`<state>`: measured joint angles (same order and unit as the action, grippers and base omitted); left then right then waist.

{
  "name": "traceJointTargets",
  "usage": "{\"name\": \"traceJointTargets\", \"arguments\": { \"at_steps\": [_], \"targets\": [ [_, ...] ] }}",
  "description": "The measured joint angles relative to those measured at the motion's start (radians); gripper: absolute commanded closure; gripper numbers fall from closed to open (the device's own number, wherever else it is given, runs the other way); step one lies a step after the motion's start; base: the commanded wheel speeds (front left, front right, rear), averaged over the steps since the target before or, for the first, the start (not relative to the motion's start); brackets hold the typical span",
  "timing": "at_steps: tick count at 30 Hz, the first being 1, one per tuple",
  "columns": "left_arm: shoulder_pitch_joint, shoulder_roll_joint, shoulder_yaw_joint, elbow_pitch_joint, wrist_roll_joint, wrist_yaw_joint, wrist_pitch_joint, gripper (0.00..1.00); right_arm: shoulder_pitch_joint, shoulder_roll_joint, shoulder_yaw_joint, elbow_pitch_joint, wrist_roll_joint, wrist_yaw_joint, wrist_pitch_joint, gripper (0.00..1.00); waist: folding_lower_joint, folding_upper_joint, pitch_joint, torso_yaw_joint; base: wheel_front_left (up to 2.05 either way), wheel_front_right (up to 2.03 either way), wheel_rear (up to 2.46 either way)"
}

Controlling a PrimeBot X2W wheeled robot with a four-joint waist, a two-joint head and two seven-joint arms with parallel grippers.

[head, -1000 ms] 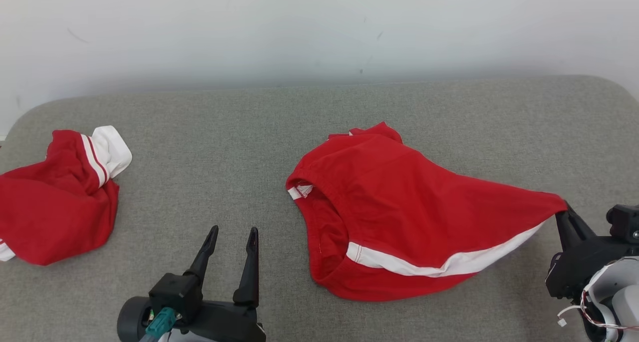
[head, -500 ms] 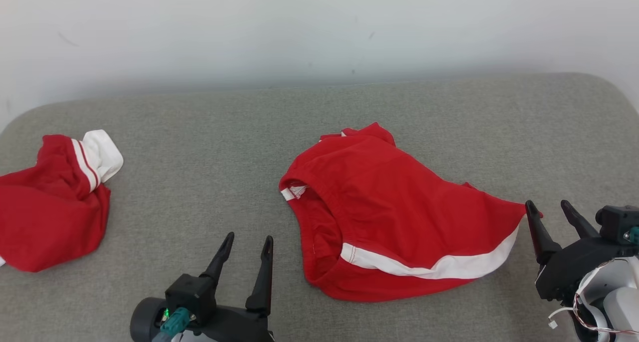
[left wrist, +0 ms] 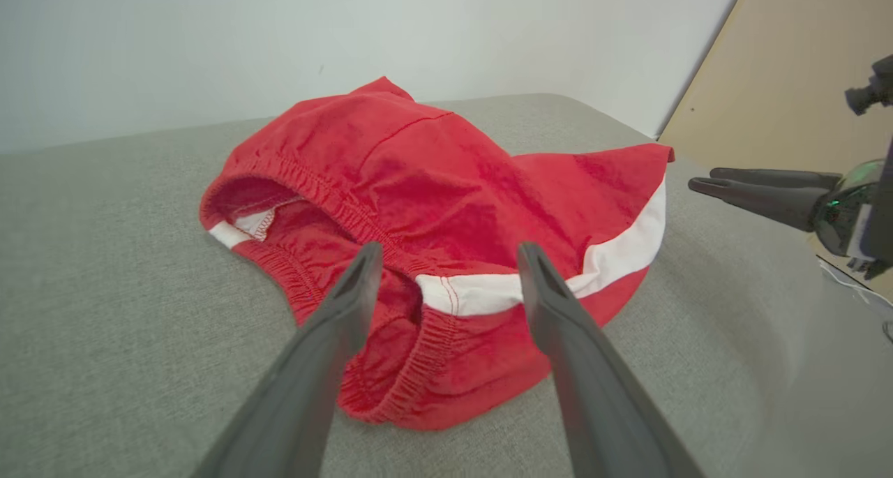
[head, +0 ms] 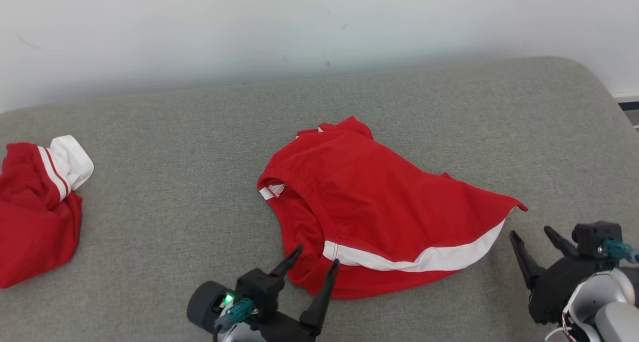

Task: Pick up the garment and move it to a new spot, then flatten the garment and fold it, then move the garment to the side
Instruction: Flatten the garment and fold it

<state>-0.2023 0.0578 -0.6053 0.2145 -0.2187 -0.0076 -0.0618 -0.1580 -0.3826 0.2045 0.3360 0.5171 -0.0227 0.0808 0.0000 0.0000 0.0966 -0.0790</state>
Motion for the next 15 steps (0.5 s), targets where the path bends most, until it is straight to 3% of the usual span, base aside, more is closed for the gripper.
{"name": "traceJointTargets", "arguments": {
  "at_steps": [7,15],
  "targets": [
    [-0.073,-0.001,-0.054,0.083,0.002,-0.047,0.050,0.00,-0.089,-0.016,0.035,0.039,-0.038,0.023,0.025,0.00,0.0000,0.0000,0.012,0.002,0.00,0.00,0.00],
    [-0.150,-0.006,-0.067,0.183,-0.010,-0.064,0.088,0.00,-0.148,-0.025,0.058,0.091,-0.053,0.034,0.045,0.00,0.0000,0.0000,0.023,0.010,0.00,0.00,0.00]
  ]
}}
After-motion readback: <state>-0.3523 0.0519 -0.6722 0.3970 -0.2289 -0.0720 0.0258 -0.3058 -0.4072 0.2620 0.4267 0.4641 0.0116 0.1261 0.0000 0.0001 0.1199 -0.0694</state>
